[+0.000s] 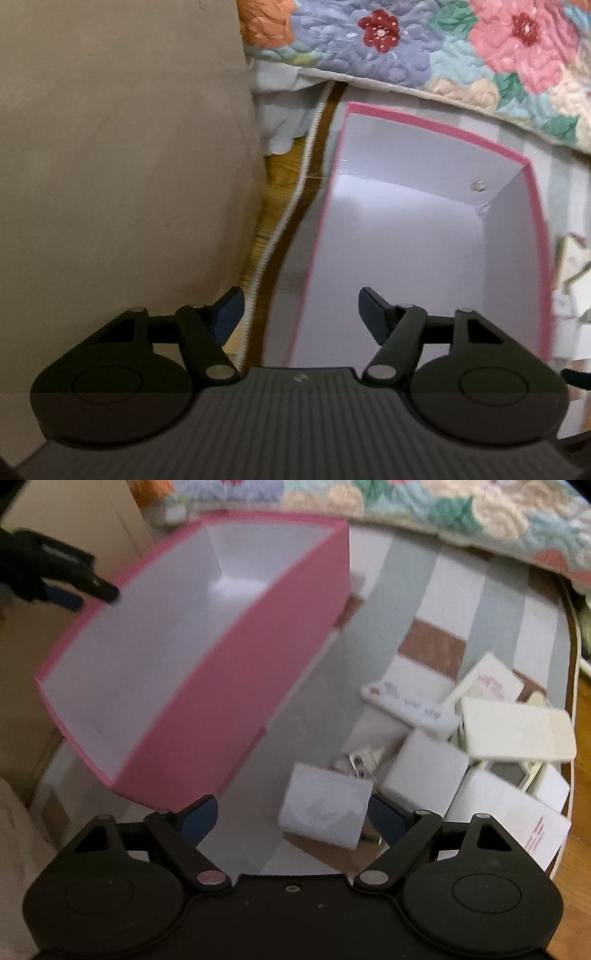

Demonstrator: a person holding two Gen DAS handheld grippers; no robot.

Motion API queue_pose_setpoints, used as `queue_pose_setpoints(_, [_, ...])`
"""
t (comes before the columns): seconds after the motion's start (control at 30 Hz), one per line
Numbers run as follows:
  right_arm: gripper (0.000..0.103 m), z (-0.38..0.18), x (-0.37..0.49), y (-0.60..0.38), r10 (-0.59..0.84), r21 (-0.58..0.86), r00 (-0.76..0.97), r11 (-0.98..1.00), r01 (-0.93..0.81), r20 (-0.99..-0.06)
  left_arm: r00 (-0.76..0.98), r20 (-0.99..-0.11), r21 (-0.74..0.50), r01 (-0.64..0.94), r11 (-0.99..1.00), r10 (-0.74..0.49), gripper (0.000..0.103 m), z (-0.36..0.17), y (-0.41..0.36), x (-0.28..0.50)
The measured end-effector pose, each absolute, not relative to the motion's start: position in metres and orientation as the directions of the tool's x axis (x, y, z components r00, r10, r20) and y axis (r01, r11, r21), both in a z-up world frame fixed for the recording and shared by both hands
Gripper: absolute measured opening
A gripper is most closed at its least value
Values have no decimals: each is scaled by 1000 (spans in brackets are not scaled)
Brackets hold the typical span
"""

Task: Organize rigid objects
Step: 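Clamp the pink box wall with the left tool while the right tool grasps a white square charger, then carry the white charger into the pink box and open the right tool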

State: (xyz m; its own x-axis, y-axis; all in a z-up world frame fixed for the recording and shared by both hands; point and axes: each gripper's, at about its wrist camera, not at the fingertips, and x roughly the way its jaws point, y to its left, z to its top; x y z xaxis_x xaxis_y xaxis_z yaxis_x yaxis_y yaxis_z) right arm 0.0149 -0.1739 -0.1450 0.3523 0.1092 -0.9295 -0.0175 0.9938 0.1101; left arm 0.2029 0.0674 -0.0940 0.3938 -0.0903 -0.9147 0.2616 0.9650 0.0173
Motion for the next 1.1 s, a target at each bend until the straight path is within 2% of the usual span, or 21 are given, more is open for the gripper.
queue_pose_setpoints(0.07, [86,-153,16,-172,95,94,329,995,-19,-940,408,-911,57,260,964,-56,59,-100,66,204])
queue_pose_setpoints(0.13, [85,-158,19,-171,66,68,328,998,-8,-942,385,-922,58,259,964,-48,47,-108,67,207])
queue_pose_setpoints(0.17, [84,-160,19,-172,57,63,330,998,8,-942,368,-929,50,256,965,-49,45,-113,68,210])
queue_pose_setpoints(0.23, [77,-165,22,-175,43,63,317,997,52,-948,342,-937,20,248,968,-68,27,-121,70,214])
queue_pose_setpoints(0.3, [66,-172,24,-178,22,49,294,995,86,-956,324,-942,-3,235,972,-82,22,-127,73,218])
queue_pose_setpoints(0.33, [66,-175,25,-179,10,38,281,995,96,-960,326,-941,-15,236,972,-94,17,-128,73,218])
queue_pose_setpoints(0.4, [66,-178,26,-182,10,44,277,992,120,-961,329,-939,-13,245,969,-96,16,-128,70,219])
queue_pose_setpoints(0.53, [67,-183,32,-179,-1,28,260,994,109,-966,320,-946,40,279,959,-53,21,-138,62,221])
queue_pose_setpoints(0.57, [67,-187,34,-179,-1,25,252,995,99,-968,316,-947,23,267,963,-64,19,-139,64,222])
queue_pose_setpoints(0.63, [66,-186,35,-181,-3,26,251,994,110,-968,308,-946,-21,253,967,-101,7,-137,67,223])
queue_pose_setpoints(0.67, [66,-183,34,-181,-3,24,256,994,103,-967,308,-944,-41,254,966,-121,7,-135,68,223])
queue_pose_setpoints(0.77, [66,-161,26,-179,68,88,317,995,49,-946,321,-938,-37,273,961,-127,6,-131,67,220])
queue_pose_setpoints(0.97, [66,-93,28,-171,72,94,470,995,24,-880,327,-934,-61,261,963,-148,6,-124,67,217])
queue_pose_setpoints(1.1, [66,-50,47,-152,218,218,535,974,-65,-816,306,-935,-106,242,965,-179,6,-124,76,214])
